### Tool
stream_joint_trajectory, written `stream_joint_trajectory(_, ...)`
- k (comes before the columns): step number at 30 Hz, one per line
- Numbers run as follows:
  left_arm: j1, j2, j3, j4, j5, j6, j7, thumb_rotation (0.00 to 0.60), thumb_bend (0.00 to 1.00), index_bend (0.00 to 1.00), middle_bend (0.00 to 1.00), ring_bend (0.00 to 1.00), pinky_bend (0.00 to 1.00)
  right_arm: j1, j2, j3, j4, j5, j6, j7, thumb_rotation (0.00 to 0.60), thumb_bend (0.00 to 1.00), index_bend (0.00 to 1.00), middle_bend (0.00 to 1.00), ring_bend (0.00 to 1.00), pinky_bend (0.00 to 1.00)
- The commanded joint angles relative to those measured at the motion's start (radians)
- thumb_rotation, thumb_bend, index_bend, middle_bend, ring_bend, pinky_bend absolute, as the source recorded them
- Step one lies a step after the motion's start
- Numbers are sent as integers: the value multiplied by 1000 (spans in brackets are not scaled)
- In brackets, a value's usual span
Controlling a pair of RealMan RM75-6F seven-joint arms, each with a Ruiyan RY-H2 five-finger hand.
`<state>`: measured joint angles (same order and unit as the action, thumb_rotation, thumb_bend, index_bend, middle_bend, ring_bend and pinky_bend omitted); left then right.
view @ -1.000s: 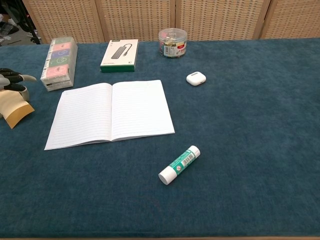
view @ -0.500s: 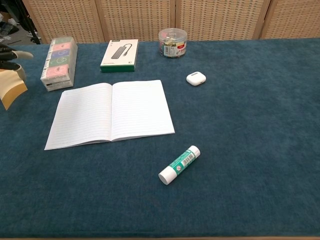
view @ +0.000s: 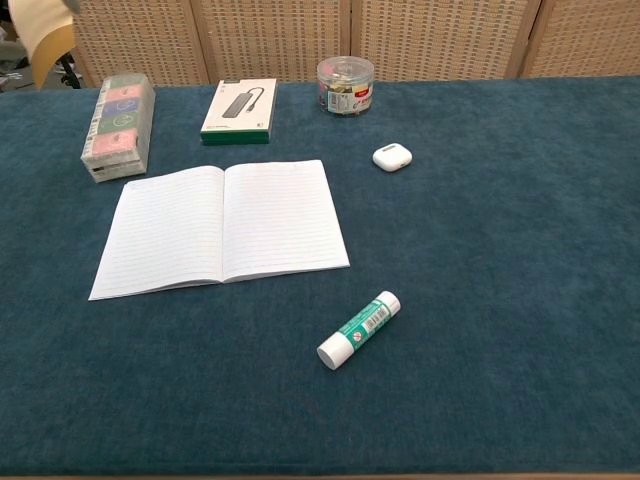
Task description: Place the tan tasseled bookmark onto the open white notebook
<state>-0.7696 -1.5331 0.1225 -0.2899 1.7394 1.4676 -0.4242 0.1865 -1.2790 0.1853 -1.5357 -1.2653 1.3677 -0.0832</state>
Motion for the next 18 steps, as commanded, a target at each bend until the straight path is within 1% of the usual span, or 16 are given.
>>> stream_joint_trajectory(1,-99,22,-1,-110,34,-8,76,600,275,445,0,0,11,1,2,6,6,11,-6,5,600,0,0,0,0,0)
stream_joint_trajectory(5,-177,3,11,-226,68,-83,151,600,268,444,0,0,12,4,4,12,15,27,-18,12,600,0,0,0,0,0)
stream_joint_trajectory(9,-223,-28,22,-324,93,-152,204,600,265,444,0,0,13,5,4,14,22,38,-28,16,600,0,0,0,0,0)
stream_joint_trajectory(12,-242,-47,26,-381,98,-196,225,600,265,444,0,0,13,5,5,14,27,46,-35,19,600,0,0,0,0,0)
stream_joint_trajectory(18,-252,-74,46,-442,115,-242,224,600,266,444,0,0,12,3,8,12,28,51,-38,22,600,0,0,0,0,0)
